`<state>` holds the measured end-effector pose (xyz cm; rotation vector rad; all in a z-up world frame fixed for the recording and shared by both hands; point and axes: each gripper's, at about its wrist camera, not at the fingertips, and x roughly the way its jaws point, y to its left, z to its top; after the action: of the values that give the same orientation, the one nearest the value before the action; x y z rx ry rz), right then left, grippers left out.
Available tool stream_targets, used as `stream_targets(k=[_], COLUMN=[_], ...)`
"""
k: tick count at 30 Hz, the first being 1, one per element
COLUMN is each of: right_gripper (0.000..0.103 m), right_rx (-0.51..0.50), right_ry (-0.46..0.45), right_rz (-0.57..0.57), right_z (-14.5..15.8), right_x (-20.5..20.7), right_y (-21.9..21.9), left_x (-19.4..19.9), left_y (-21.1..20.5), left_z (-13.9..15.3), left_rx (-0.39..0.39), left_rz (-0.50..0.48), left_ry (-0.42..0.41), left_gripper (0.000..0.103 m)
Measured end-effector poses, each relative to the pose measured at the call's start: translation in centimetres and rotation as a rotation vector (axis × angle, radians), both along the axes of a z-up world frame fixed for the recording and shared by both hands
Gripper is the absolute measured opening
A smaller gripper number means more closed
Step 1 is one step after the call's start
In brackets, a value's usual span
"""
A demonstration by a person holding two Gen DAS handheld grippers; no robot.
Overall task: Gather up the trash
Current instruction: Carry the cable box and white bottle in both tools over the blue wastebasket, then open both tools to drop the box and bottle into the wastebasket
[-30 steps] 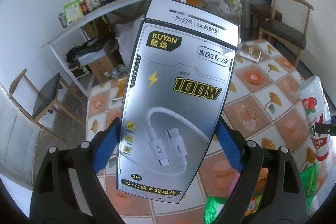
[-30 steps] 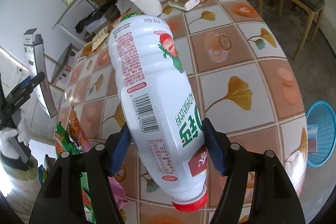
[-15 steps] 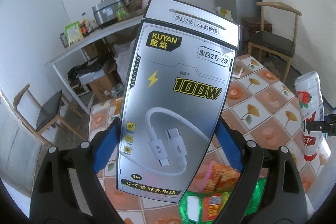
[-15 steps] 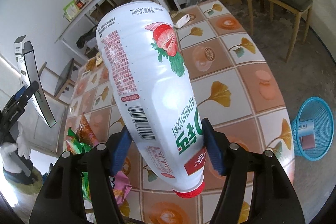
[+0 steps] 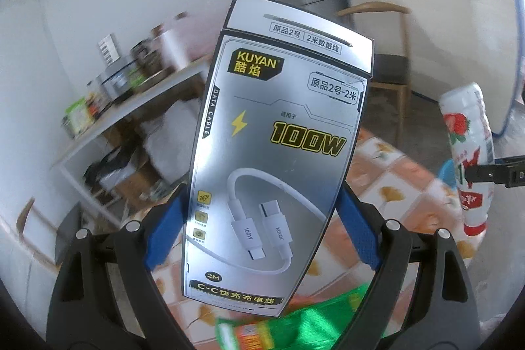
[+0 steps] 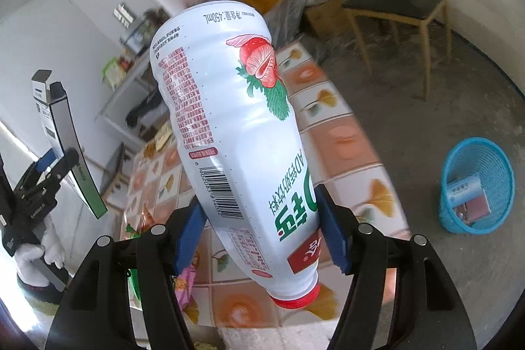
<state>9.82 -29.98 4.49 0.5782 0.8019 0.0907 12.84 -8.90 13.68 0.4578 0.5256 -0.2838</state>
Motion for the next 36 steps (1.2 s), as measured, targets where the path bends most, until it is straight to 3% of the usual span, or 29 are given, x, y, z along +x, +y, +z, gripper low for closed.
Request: stream_targets(k=[5, 9, 18, 26, 34, 36], right_gripper=[0.063, 0.063, 0.063, 0.063, 0.065, 0.071], right_rx=[0.020, 0.044, 0.151, 0.334, 0.474, 0.515], right_ry=[-0.010, -0.006, 0.083, 0.174, 0.191, 0.198], right_rz=[-0.123, -0.242, -0.487, -0.589, -0.663, -0.681], right_z=[0.0, -0.7, -6.6, -14.5, -21.5, -24.7], right_x=[-4.6, -9.1, -16.2, -14.4, -9.3, -8.0], right_y=[-5.3, -9.9, -17.9, -24.3, -30.3, -31.7], left_x=[-1.4, -2.1, 0.1, 3.4, 6.8, 7.5], left_y=[-6.6, -13.0, -26.7, -36.5, -44.8, -46.3], left_z=[0.3, -1.0, -8.4, -16.7, -22.1, -24.5], left_rx=[-0.016, -0.041, -0.127, -0.120, -0.181, -0.184], left_rz=[-0.153, -0.285, -0.485, -0.489, -0.439, -0.397], left_ry=[0.028, 0.105, 0.477, 0.683, 0.801, 0.838], left_gripper=[0.084, 0.084, 0.084, 0.084, 0.090, 0.090])
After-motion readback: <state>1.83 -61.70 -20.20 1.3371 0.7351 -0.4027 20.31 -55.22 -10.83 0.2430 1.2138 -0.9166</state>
